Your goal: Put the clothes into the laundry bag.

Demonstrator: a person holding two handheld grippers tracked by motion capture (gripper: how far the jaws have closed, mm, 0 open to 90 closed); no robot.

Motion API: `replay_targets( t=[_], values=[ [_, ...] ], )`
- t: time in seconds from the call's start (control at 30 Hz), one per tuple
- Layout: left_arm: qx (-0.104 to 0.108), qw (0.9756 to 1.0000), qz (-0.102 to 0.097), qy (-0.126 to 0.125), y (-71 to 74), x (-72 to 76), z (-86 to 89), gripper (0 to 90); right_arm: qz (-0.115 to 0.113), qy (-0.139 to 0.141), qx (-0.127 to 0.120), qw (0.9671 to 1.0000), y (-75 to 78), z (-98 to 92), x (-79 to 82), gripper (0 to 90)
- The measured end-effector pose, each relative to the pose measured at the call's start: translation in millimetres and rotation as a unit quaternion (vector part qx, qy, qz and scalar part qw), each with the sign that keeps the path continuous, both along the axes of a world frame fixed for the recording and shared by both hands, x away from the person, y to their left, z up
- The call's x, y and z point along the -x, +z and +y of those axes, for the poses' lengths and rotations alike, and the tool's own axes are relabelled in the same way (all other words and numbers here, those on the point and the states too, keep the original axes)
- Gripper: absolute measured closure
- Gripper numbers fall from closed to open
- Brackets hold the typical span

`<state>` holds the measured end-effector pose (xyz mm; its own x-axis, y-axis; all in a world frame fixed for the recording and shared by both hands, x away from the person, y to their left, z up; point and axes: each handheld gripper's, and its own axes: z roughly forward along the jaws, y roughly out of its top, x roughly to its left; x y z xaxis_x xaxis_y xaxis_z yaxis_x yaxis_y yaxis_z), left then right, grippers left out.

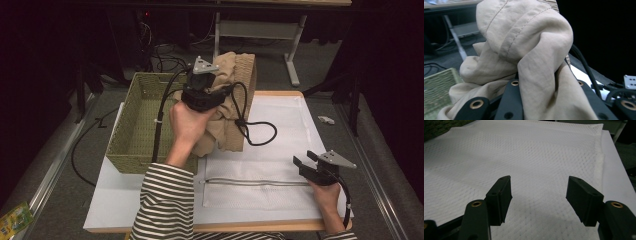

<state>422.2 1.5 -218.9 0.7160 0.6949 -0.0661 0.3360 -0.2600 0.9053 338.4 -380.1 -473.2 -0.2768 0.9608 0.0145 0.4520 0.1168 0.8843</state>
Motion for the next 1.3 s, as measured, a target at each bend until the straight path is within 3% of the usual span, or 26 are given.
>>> replay_targets(
  t=[0.17, 0.63, 0.8, 1.07, 1.3],
  values=[
    [-0.011, 0.9998, 0.003, -0.013, -6.7, -2.1, -16.9, 75.5, 0.002, -0.005, -0.009, 0.9999, 0.1, -1.6, 0.1, 37.5],
    [-0.004, 0.9984, 0.015, -0.054, -15.9, -2.6, -50.0, 75.3, 0.002, 0.002, 0.003, 1.0, -0.2, 0.4, -0.4, 37.1],
    [-0.01, 0.9972, 0.033, -0.067, -32.6, -7.6, -67.8, 75.3, 0.002, 0.004, 0.007, 1.0, -0.3, 0.5, -1.1, 37.1],
    [-0.008, 0.9961, 0.037, -0.079, -43.6, -10.2, -85.1, 75.0, 0.002, 0.005, 0.008, 1.0, -0.4, 0.5, -1.3, 37.2],
    [-0.023, 0.9961, 0.038, -0.076, -60.3, -16.1, -98.5, 74.9, 0.005, 0.007, 0.01, 0.9999, -0.4, 1.3, -1.4, 37.5]
  ],
)
